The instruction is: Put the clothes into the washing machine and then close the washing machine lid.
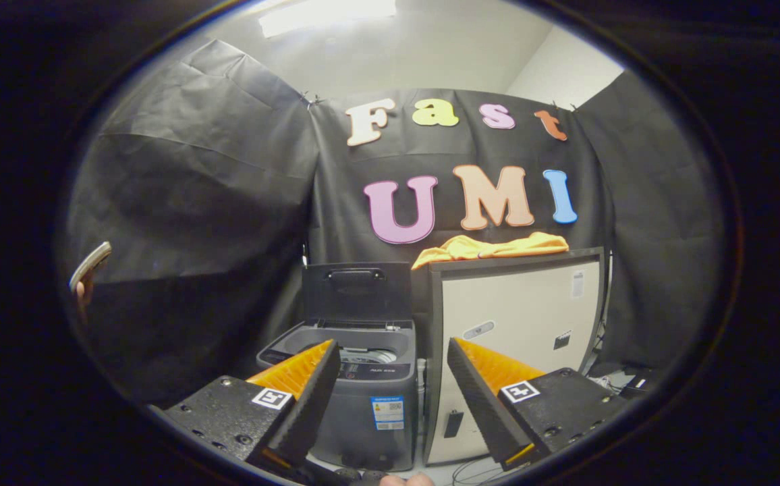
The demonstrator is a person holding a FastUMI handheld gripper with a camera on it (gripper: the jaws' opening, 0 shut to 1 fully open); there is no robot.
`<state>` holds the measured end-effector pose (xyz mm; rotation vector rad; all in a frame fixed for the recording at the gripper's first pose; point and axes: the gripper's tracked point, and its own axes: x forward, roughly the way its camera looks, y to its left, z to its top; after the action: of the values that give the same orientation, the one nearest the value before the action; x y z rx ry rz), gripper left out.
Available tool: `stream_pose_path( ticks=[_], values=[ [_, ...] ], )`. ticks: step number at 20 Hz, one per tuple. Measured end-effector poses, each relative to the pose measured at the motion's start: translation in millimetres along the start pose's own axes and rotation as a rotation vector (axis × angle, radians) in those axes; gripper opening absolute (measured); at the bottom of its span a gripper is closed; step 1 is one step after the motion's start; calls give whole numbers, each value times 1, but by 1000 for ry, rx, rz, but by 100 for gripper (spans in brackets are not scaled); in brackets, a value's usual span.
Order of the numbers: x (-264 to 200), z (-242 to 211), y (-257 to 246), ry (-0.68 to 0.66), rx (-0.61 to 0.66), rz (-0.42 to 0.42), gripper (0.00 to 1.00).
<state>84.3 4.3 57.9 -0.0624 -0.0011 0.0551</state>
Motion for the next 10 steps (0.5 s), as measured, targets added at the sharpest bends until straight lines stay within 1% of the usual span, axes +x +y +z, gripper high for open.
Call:
stream_pose_path(
  ticks=[10],
  values=[
    [35,30,-28,11,-11,-19,97]
  ],
)
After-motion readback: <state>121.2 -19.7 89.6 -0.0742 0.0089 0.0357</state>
